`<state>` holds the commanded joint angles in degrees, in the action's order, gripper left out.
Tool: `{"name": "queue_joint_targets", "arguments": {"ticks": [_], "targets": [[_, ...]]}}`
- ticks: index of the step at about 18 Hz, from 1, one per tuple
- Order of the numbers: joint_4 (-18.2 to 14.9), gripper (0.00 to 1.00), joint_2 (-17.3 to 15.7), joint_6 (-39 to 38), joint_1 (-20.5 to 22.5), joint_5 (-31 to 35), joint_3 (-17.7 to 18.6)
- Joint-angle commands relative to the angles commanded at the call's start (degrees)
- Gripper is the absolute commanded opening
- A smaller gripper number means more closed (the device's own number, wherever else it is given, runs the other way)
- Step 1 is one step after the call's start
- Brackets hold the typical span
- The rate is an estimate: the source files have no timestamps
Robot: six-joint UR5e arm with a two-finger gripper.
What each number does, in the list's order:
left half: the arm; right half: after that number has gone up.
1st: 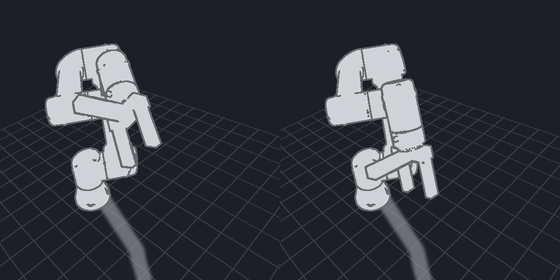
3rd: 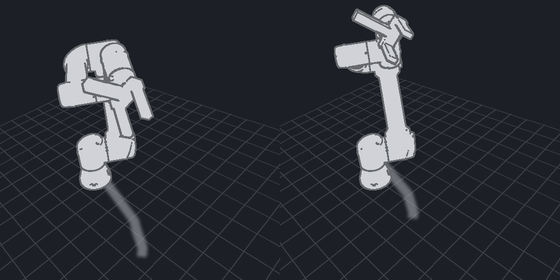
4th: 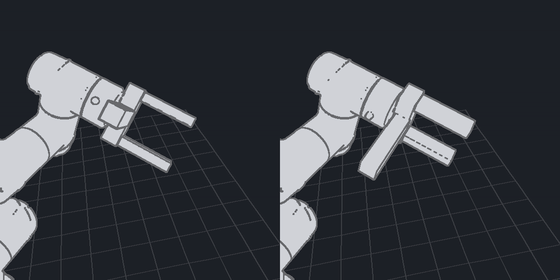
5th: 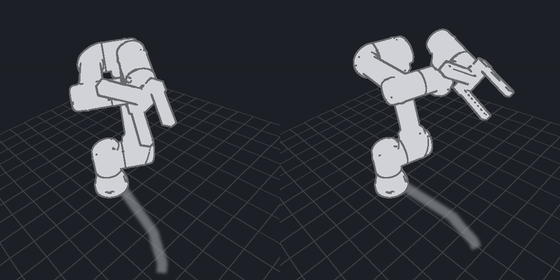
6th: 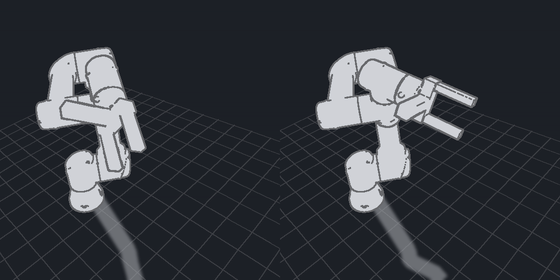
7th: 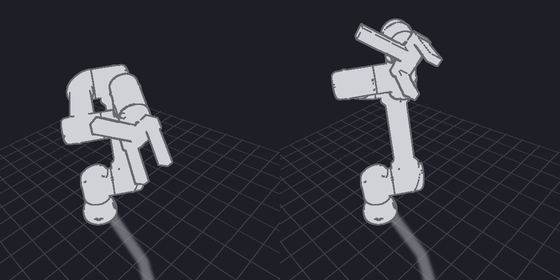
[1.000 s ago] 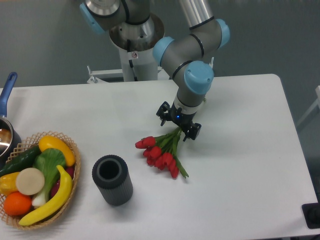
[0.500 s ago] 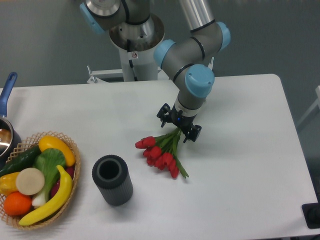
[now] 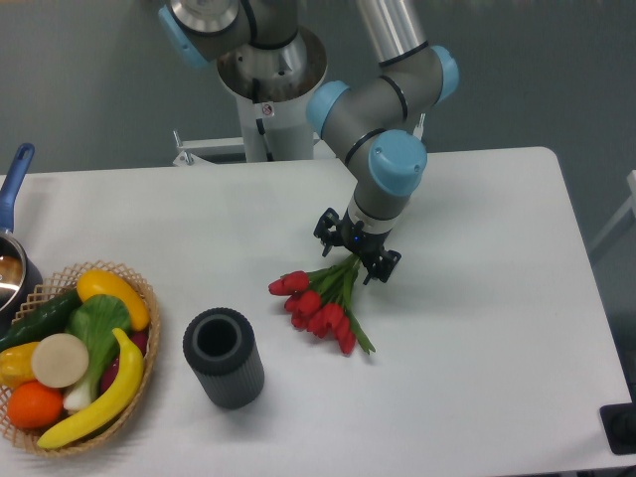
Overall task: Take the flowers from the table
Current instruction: 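Close the gripper around the tulip stems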
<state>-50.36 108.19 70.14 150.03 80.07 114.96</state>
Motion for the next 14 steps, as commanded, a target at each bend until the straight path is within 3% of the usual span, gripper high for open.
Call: {"name": "queue_joint_targets", "arguments": {"ticks": [6, 11, 14], "targets": [[0.0, 0.65, -0.1, -0.2, 0.0, 0.0, -0.1], [0.0, 0.41, 0.1, -0.5, -0.1, 0.0, -0.2], [0.0, 0.39, 0.1, -0.5, 0.0, 0.0, -0.1]]}}
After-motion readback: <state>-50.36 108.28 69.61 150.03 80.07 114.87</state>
